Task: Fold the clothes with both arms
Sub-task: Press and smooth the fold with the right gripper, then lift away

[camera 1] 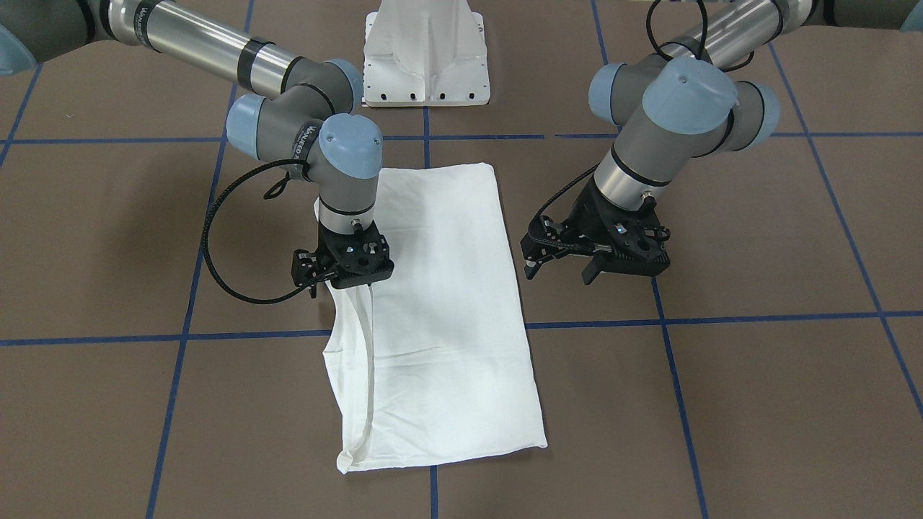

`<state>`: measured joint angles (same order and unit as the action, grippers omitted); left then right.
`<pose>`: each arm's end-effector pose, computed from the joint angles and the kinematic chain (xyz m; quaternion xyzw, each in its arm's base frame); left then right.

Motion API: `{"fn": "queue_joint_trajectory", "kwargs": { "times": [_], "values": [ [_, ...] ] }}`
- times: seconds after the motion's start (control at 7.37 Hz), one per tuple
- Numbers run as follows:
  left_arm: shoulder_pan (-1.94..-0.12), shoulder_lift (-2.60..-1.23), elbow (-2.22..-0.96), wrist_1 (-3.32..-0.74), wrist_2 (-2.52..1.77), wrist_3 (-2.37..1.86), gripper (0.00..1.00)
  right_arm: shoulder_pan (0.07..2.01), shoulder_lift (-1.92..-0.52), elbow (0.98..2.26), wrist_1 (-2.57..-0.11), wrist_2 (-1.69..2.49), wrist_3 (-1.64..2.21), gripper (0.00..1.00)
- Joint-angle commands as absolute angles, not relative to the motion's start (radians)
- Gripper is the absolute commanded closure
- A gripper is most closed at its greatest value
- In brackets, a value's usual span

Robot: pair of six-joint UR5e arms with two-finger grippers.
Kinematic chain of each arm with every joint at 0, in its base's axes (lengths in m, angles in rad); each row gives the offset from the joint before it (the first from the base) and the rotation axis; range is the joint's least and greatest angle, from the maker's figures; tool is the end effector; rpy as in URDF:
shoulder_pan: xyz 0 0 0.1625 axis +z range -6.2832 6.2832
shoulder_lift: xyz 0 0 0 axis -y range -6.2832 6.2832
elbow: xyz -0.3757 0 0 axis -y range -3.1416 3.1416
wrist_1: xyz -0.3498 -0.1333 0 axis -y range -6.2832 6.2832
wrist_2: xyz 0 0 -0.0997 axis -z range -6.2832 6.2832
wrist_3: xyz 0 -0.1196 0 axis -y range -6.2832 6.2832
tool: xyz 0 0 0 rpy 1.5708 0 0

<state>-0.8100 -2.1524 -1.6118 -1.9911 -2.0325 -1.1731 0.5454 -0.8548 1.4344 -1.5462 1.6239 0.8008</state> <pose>0.3787 -0.5139 0.2402 0.1120 0.5118 -0.0612 0.8496 -0.5233 -0.4660 0.2960 0.1618 -0.2509 -0.1148 0.9475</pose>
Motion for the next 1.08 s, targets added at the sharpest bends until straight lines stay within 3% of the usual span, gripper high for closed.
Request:
{"fn": "queue_joint_trajectory", "kwargs": {
  "times": [0.0,0.68,0.95],
  "values": [
    [-0.81,-2.155,-1.611,-1.991,-2.033,-1.173,0.0,0.561,-0.865,1.439,-1.546,1.629,0.779,0.0],
    [-0.808,-2.161,-1.606,-1.991,-2.033,-1.183,0.0,0.595,-0.902,1.471,-1.548,1.635,0.753,0.0],
    [-0.808,-2.164,-1.609,-1.991,-2.033,-1.184,0.0,0.632,-1.027,1.578,-1.548,1.655,0.686,0.0]
  ]
}}
